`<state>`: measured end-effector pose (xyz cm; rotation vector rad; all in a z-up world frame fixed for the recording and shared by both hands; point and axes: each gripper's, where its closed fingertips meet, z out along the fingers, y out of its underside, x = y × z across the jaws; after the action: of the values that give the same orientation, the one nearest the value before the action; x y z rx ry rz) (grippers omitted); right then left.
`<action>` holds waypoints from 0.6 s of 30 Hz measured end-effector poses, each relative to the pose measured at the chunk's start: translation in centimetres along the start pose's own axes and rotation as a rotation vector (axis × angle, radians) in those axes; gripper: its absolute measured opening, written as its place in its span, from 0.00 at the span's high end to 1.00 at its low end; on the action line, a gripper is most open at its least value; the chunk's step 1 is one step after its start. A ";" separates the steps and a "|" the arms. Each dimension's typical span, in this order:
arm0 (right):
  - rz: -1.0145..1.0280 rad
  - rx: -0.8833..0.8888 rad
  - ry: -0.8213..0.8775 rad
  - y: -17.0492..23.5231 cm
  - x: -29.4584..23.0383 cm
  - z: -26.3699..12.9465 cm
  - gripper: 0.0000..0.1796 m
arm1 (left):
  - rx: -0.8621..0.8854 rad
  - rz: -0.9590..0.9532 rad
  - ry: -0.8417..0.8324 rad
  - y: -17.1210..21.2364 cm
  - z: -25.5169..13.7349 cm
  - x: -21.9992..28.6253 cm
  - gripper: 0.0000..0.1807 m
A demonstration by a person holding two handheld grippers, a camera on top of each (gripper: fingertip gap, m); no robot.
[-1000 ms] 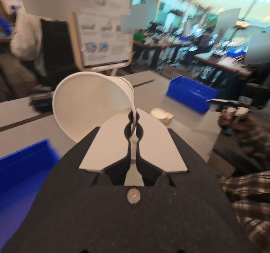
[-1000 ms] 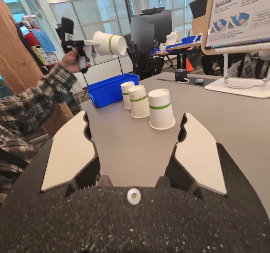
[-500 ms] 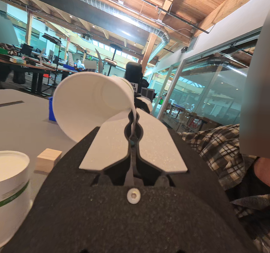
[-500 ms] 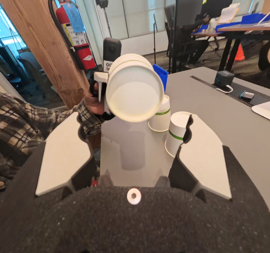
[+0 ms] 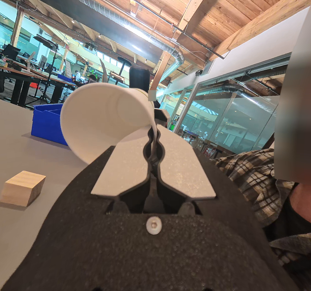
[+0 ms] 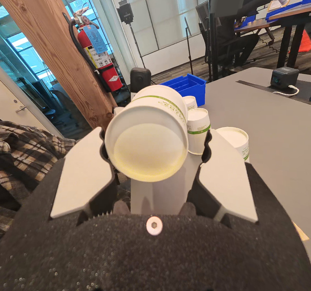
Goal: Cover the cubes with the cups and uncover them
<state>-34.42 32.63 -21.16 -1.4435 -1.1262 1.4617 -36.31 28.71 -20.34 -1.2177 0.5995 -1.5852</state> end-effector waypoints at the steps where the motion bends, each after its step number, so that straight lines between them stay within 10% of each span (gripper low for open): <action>1: -0.007 -0.003 -0.007 0.0 -0.1 0.0 0.41 | -0.001 0.002 -0.001 0.0 0.1 0.0 1.00; 18: -0.174 -0.577 0.266 -0.7 5.6 -5.0 0.49 | -0.063 0.103 -0.419 -1.2 -5.8 -3.4 0.71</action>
<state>-29.76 38.51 -22.01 -1.8042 -1.5284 0.8198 -42.13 31.19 -22.84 -1.4882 0.4342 -1.1844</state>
